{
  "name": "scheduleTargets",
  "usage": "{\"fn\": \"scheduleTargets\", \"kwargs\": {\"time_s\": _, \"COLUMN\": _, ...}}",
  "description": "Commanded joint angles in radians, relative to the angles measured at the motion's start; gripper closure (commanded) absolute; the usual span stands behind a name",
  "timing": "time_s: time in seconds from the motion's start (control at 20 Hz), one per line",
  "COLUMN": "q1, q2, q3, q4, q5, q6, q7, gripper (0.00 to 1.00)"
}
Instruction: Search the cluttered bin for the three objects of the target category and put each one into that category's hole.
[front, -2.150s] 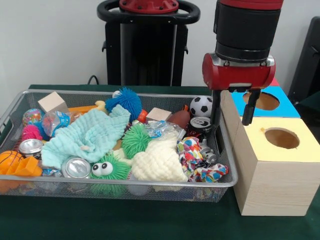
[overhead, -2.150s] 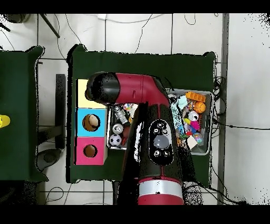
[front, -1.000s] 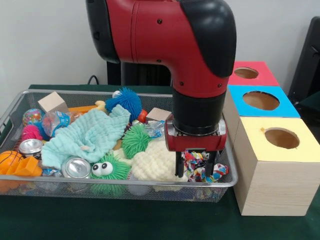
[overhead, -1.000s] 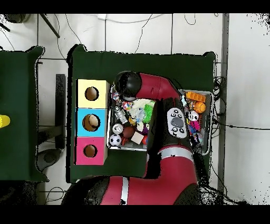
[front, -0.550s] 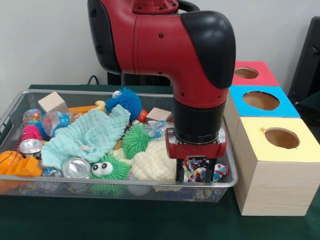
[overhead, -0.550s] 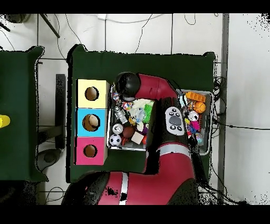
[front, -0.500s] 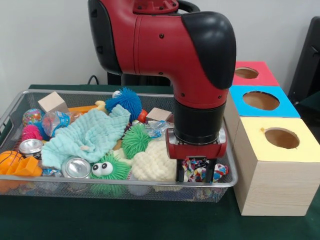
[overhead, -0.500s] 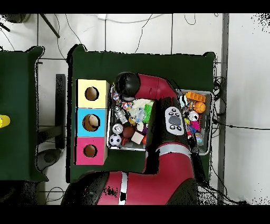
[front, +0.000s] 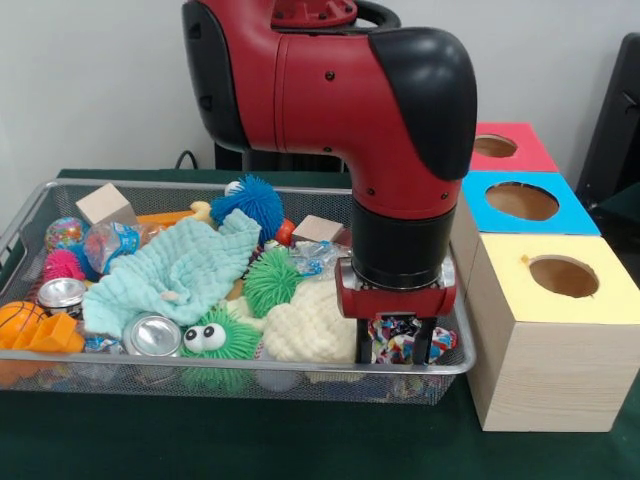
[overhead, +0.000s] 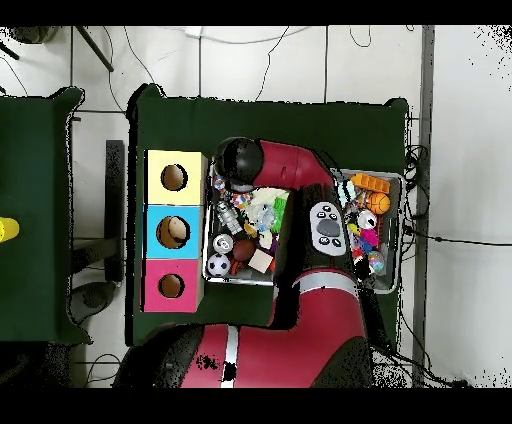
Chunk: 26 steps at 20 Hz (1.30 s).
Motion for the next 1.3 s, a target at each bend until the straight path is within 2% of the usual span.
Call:
{"fn": "scheduleTargets", "kwargs": {"time_s": 0.05, "q1": 0.0, "q2": -0.113, "q3": -0.001, "q4": 0.171, "q5": 0.002, "q6": -0.056, "q7": 0.178, "gripper": 0.0}}
{"fn": "scheduleTargets", "kwargs": {"time_s": 0.35, "q1": -0.012, "q2": -0.142, "q3": 0.011, "q4": 0.277, "q5": -0.012, "q6": -0.155, "q7": 0.184, "gripper": 0.0}}
{"fn": "scheduleTargets", "kwargs": {"time_s": 0.6, "q1": -0.008, "q2": -0.18, "q3": 0.003, "q4": 0.352, "q5": -0.016, "q6": -0.2, "q7": 0.192, "gripper": 0.0}}
{"fn": "scheduleTargets", "kwargs": {"time_s": 0.7, "q1": -0.004, "q2": -0.165, "q3": 0.001, "q4": 0.365, "q5": -0.022, "q6": -0.249, "q7": 0.203, "gripper": 0.0}}
{"fn": "scheduleTargets", "kwargs": {"time_s": 0.85, "q1": -0.018, "q2": -0.106, "q3": 0.023, "q4": 0.366, "q5": -0.026, "q6": -0.335, "q7": 0.198, "gripper": 0.0}}
{"fn": "scheduleTargets", "kwargs": {"time_s": 1.3, "q1": -0.028, "q2": -0.009, "q3": 0.046, "q4": 0.343, "q5": -0.007, "q6": -0.439, "q7": 0.183, "gripper": 0.0}}
